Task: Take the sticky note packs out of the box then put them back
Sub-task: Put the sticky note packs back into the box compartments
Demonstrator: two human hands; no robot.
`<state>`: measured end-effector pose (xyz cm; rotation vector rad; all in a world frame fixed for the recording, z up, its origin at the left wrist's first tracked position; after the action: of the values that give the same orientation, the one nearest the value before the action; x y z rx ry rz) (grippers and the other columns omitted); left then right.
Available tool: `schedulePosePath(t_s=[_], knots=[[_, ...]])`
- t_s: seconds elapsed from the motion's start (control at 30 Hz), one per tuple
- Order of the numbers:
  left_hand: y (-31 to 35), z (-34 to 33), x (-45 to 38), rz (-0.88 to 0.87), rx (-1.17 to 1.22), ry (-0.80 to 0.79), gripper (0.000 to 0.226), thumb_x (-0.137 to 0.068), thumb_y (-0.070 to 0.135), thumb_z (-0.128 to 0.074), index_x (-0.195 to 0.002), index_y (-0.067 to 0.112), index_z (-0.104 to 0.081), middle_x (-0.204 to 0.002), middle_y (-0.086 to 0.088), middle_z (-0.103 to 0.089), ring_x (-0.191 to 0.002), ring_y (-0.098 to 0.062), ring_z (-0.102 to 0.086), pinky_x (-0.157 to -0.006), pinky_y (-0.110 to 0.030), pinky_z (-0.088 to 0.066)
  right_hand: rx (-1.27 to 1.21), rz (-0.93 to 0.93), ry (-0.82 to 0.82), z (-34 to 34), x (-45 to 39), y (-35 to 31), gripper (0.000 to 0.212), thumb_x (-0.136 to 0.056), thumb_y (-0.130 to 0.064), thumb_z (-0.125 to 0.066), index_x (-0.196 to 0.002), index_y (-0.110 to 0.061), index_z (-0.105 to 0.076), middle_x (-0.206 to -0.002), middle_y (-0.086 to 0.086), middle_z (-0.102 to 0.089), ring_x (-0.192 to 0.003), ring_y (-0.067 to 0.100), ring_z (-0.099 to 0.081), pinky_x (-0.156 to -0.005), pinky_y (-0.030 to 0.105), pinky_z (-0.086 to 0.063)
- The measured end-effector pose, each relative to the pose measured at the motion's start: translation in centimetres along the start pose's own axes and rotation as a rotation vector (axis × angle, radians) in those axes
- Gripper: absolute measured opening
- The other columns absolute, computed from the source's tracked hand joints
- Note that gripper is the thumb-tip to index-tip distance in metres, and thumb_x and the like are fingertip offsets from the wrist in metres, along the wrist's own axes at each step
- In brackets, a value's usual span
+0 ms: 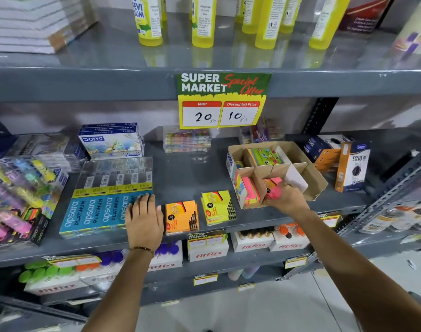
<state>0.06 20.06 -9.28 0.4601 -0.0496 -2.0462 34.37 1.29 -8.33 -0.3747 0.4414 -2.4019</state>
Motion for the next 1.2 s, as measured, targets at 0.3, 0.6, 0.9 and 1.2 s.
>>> schedulePosePath(t_s=[0.3, 0.6, 0.9, 1.2], knots=[[-0.1, 0.5, -0.1, 0.003, 0.055, -0.011, 0.043, -0.093, 0.023, -0.032, -0.122, -0.002, -0.052, -0.121, -0.023, -0.059, -0.116, -0.038, -0.051, -0.101, -0.054, -0.037, -0.064, 0.05, -0.003, 2.0, 1.1, -1.8, 0.011, -0.084, -0.028, -0.067, -0.087, -0.018, -0.066, -0.083, 0.002, -0.065, -0.091, 0.027, -0.062, -0.073, 0.029, -0.046], [-2.0, 0.8, 1.3, 0.012, 0.032, -0.023, 0.057, -0.094, 0.031, -0.017, -0.13, -0.003, -0.044, -0.132, -0.023, -0.051, -0.129, -0.038, -0.039, -0.111, -0.05, -0.018, -0.251, 0.361, 0.098, -3.5, 9.3, -18.5, 0.026, -0.091, -0.027, -0.057, -0.108, -0.009, -0.065, -0.101, 0.011, -0.072, -0.085, 0.025, -0.068, -0.07, 0.023, -0.045], [-2.2, 0.6, 1.9, -0.021, 0.067, -0.073, 0.058, -0.094, 0.033, -0.015, -0.133, -0.003, -0.04, -0.138, -0.021, -0.046, -0.131, -0.036, -0.036, -0.111, -0.044, -0.015, 0.351, 0.24, -0.119, -13.9, 9.9, -23.3, 0.084, -0.089, -0.059, -0.042, -0.142, 0.005, -0.025, -0.141, 0.034, -0.031, -0.125, 0.045, -0.038, -0.105, 0.047, -0.035], [-2.2, 0.5, 2.0, -0.031, 0.07, -0.093, 0.058, -0.094, 0.032, -0.015, -0.133, -0.003, -0.041, -0.137, -0.021, -0.047, -0.131, -0.036, -0.036, -0.111, -0.045, -0.017, 0.326, 0.174, -0.115, -14.5, 9.6, -22.7, 0.076, -0.085, -0.054, -0.052, -0.139, -0.005, -0.031, -0.136, 0.026, -0.031, -0.115, 0.046, -0.045, -0.096, 0.046, -0.047]])
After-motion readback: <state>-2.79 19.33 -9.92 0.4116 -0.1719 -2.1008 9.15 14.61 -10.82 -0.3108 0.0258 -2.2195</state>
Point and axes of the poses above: each hand's wrist, its own x-axis away from the middle knuckle, its own z-axis out of the back of the hand, y = z × x, the point moved 9 cm from there along -x, towards the middle knuckle
